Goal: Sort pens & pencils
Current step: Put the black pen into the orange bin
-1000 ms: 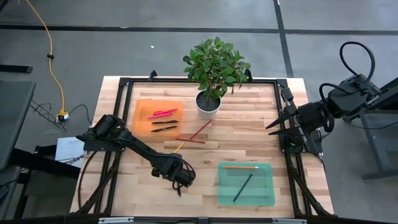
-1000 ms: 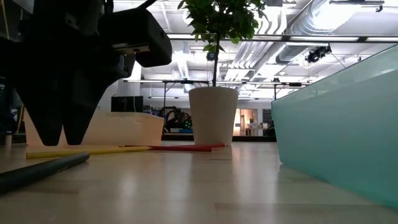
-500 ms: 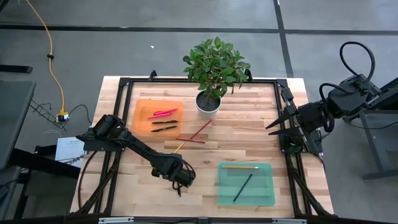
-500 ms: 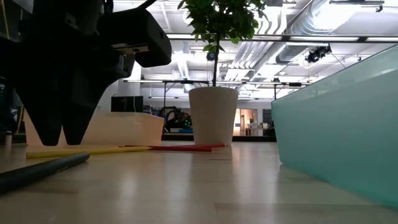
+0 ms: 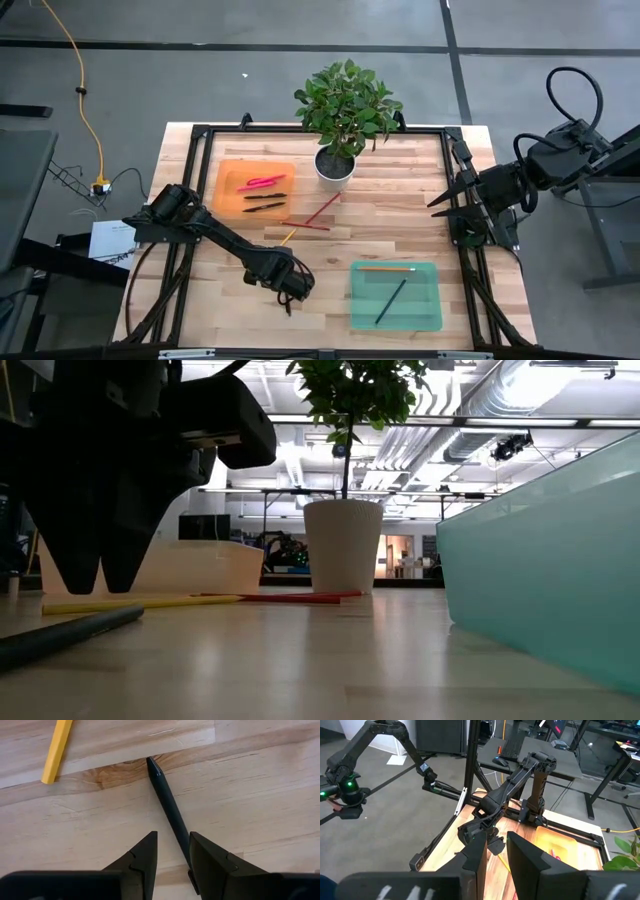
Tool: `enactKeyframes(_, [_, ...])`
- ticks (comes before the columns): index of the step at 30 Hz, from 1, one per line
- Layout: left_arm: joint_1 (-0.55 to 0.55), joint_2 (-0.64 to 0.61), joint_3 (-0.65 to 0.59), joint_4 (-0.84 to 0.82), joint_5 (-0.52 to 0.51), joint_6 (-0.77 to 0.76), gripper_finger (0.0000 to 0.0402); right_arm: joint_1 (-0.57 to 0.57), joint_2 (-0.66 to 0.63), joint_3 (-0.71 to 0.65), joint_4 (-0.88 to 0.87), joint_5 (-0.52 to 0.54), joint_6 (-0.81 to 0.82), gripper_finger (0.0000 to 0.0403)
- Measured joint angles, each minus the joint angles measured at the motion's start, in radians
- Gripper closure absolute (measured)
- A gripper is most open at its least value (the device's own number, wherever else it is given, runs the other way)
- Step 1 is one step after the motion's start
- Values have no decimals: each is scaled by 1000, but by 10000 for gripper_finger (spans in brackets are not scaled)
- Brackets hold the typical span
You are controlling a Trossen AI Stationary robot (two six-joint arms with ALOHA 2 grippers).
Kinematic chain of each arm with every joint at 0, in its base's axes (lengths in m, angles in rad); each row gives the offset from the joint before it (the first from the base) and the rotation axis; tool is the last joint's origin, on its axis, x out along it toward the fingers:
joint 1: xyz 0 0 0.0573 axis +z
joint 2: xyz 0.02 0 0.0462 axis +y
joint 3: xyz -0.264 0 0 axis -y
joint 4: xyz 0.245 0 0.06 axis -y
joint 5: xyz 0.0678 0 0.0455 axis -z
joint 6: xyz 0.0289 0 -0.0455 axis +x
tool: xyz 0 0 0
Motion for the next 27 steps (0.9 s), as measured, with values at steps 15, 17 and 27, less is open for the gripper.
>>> enactKeyframes(15, [12,11,0,41,1,-4,300,0,0,0,6,0,-8,336])
enactKeyframes(17, [14,21,2,66,0,-4,300,0,0,0,6,0,-8,336])
enactKeyframes(27, [13,30,2,39,4,-1,300,0,0,0,6,0,-8,336])
